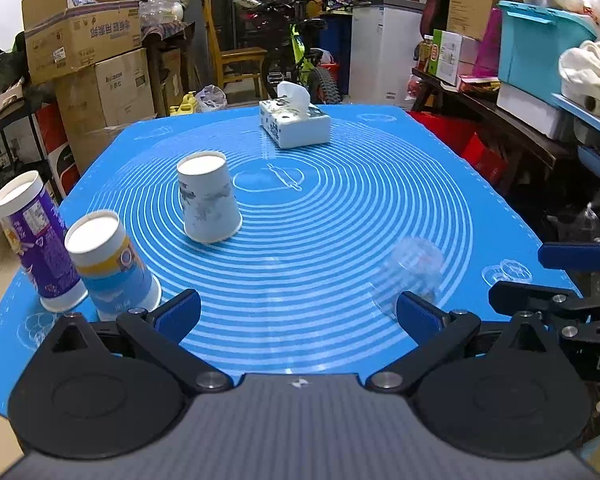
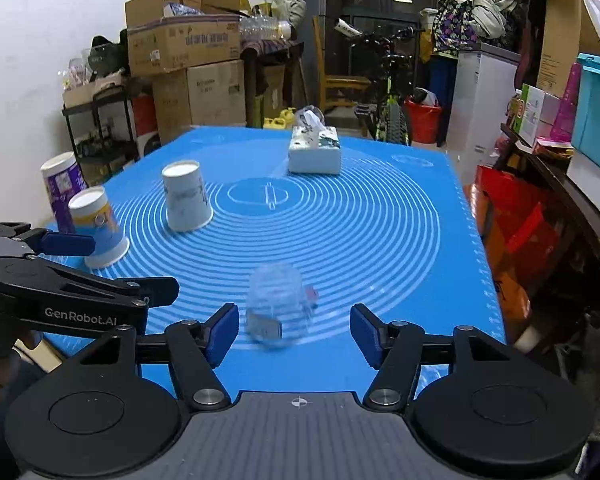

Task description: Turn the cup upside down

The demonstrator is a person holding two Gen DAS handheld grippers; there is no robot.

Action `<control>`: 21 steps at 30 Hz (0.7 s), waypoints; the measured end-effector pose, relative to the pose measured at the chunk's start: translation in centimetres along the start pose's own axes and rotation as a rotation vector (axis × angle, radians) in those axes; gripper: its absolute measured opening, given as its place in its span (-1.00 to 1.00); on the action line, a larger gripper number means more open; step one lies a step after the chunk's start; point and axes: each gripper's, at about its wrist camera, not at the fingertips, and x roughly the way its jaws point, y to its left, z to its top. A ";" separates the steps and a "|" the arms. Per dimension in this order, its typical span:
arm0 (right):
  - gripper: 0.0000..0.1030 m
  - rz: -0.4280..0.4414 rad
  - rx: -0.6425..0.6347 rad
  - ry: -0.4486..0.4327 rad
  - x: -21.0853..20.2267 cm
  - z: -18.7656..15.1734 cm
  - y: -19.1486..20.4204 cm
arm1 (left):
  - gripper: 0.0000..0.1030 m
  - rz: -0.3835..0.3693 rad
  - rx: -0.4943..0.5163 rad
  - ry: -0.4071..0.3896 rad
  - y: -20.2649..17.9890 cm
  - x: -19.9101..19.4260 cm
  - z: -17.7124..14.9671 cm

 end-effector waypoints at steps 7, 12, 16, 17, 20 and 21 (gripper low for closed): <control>0.41 -0.039 0.010 0.071 -1.5 -1.7 0.0 | 0.99 -0.009 0.006 0.035 -1.3 -1.1 -1.9; 0.41 -0.049 0.028 0.109 -1.5 -2.9 -0.5 | 0.99 -0.008 0.022 0.031 -2.1 -1.7 -2.6; 0.42 -0.053 0.042 0.110 -1.8 -3.5 -1.1 | 0.99 -0.011 0.025 0.030 -2.4 -2.0 -3.1; 0.42 -0.054 0.045 0.108 -1.9 -3.5 -1.2 | 0.99 -0.013 0.025 0.031 -2.4 -2.0 -3.1; 0.43 -0.057 0.048 0.106 -2.0 -3.6 -1.2 | 0.99 -0.010 0.024 0.029 -2.5 -2.0 -3.2; 0.43 -0.057 0.048 0.107 -2.0 -3.5 -1.2 | 0.99 -0.008 0.025 0.027 -2.5 -2.0 -3.2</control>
